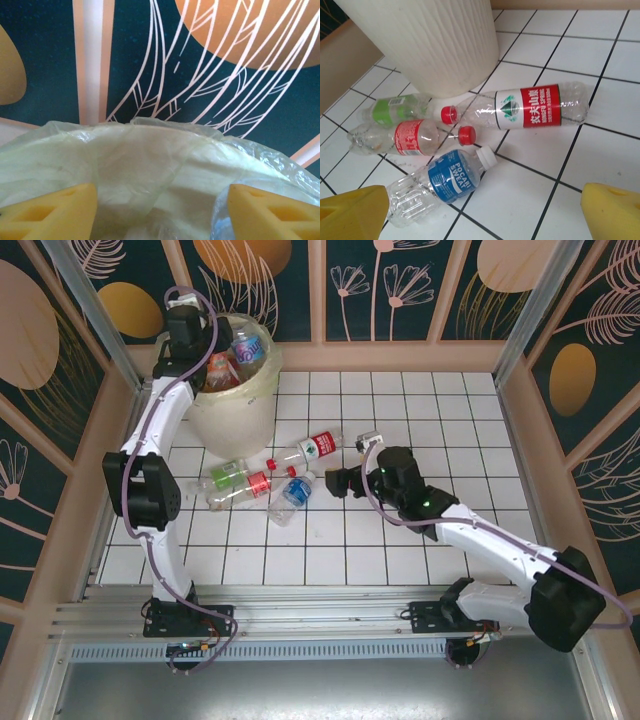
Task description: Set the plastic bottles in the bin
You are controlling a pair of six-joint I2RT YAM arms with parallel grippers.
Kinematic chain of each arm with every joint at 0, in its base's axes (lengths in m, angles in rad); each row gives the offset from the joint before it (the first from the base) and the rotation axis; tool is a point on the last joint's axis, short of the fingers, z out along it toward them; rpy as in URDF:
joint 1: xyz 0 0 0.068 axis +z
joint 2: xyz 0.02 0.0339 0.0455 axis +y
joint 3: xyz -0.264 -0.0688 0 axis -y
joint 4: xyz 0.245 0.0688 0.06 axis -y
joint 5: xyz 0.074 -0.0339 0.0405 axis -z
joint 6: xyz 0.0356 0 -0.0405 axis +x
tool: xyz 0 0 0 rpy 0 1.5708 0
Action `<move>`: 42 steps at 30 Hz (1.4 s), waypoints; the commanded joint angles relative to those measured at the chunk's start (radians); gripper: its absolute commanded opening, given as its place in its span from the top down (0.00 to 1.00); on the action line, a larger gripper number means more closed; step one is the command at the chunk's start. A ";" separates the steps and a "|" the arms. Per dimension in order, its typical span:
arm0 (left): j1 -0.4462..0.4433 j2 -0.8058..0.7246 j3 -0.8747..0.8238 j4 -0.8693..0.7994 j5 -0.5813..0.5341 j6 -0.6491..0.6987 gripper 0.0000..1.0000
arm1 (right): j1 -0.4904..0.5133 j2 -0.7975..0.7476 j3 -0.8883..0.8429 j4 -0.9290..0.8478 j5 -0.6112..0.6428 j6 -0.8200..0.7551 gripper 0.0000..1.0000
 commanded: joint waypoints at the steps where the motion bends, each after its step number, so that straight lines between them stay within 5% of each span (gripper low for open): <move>1: 0.007 0.004 0.039 0.004 0.006 -0.015 0.23 | 0.005 0.029 0.059 -0.028 -0.040 -0.011 0.01; 13: 0.007 -0.229 -0.098 -0.020 0.158 0.007 0.01 | 0.004 0.019 0.071 -0.067 -0.116 -0.001 0.01; 28: -0.061 -0.647 -0.532 -0.137 0.513 0.160 0.02 | -0.007 -0.050 0.072 -0.157 -0.214 0.006 0.01; 42: -0.319 -0.681 -0.815 -0.305 0.408 0.150 0.04 | -0.032 -0.111 0.047 -0.209 -0.163 0.114 0.02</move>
